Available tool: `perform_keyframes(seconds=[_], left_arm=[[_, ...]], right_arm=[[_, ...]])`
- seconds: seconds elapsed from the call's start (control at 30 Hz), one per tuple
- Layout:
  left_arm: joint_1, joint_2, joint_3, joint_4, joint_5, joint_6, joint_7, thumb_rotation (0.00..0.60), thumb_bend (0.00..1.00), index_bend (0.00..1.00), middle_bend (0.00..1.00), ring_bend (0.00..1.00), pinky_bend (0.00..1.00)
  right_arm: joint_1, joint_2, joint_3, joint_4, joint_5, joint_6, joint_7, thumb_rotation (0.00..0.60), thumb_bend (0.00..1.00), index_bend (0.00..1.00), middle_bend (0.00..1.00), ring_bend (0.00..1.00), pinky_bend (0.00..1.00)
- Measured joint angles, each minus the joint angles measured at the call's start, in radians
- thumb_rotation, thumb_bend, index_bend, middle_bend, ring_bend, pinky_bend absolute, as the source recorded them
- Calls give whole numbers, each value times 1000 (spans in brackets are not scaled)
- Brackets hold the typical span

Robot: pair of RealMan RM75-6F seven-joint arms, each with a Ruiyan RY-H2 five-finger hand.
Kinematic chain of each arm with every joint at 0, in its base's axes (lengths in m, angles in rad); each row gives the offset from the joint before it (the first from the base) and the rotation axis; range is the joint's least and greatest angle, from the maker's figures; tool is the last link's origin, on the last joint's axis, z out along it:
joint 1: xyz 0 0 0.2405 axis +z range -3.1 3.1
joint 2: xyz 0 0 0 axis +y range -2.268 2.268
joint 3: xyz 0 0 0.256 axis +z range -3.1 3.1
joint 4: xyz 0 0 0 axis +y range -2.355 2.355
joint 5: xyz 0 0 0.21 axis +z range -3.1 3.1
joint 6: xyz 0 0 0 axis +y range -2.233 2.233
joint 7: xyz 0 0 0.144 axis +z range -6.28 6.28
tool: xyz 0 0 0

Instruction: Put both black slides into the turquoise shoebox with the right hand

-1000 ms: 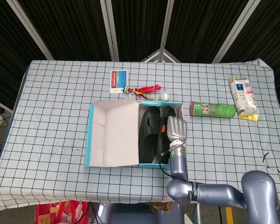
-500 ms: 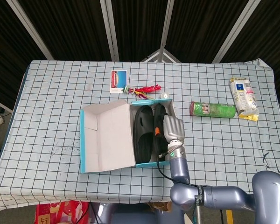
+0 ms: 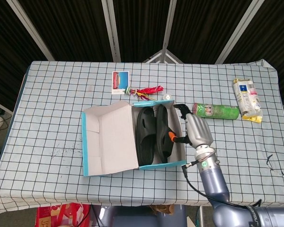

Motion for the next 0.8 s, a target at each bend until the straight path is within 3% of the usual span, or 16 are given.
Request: perform_keyframes(seconds=[0.17,0.37,0.53,0.7,0.8], left_arm=[[3,0,1,-2,9,12,0,600,373,98,0,0,88],[9,-6,3,-5,27,39,8,600,374,88,0,0,92],[10,-13,8,-7,43,50,23,600,373,71,0,0,92],[10,-18,10,-4,52,57,29,600,373,69,0,0,92],[10,-19,11,-2,56,61,33,600,373,69,0,0,92]], right_arm=[[-110,72,-126,-13,-207,19,16,600,322,223,170,300,431],[-311,128,-372,22,-636,84,103,600,323,248,170,287,373],[-497,134,-576,193,-996,166,279,600,322,248,169,237,320],[-628,117,-685,440,-1167,245,369,600,322,248,168,184,264],[-692,108,-722,531,-1221,277,382,600,322,248,166,183,264]])
